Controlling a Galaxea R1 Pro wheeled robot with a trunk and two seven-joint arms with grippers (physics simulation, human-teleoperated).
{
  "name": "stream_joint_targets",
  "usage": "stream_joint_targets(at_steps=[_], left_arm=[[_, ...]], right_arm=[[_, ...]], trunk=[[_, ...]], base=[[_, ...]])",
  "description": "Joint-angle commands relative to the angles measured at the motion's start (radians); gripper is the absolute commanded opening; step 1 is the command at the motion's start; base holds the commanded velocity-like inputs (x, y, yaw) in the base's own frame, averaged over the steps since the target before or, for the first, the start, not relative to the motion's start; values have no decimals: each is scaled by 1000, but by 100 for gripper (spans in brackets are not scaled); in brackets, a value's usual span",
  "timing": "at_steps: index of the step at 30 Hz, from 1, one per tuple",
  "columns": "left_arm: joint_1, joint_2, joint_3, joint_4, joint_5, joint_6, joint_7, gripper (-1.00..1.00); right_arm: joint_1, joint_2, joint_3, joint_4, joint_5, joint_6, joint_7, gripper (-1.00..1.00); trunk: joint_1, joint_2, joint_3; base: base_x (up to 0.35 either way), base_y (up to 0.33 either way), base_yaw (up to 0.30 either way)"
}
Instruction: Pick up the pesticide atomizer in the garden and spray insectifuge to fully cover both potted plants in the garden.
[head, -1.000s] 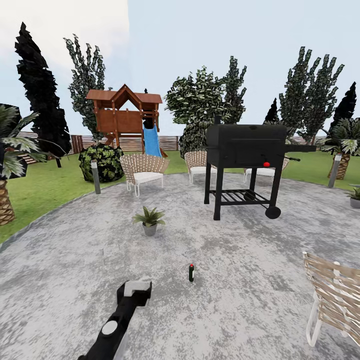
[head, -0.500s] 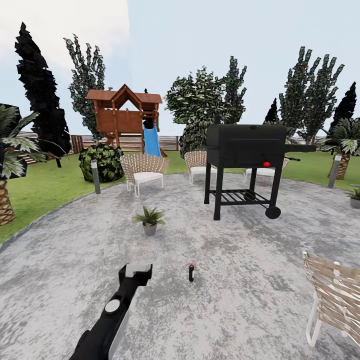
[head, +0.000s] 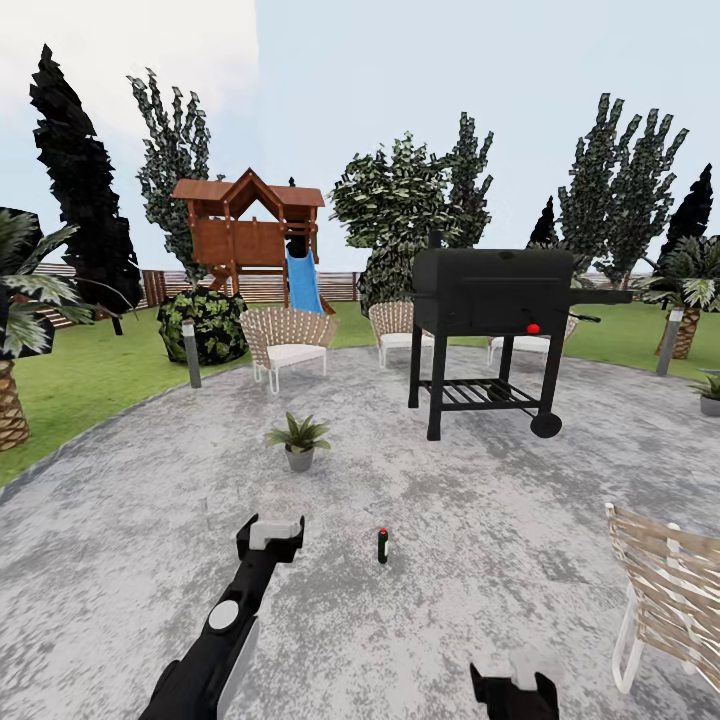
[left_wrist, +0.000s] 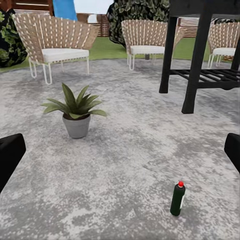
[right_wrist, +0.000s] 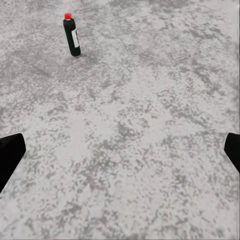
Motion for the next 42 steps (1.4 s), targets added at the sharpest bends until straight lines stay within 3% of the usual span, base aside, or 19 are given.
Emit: stream_joint_targets(at_steps=[1,21,42], left_arm=[[-1,0,1,1,-9,-3,0,100],[-1,0,4,-1,-9,-3,2,100],[-1,4,5,-1,-8,-3,0,100]], right_arm=[[0,0,-1,-21,0,14,1,100],[0,4,5,-54,1,35,0,100],[0,4,5,-53,1,35,0,100]], trunk=[[0,0,-1],[0,0,-1],[0,0,-1]], base=[[0,0,0],[3,0,0],[282,-116,0]])
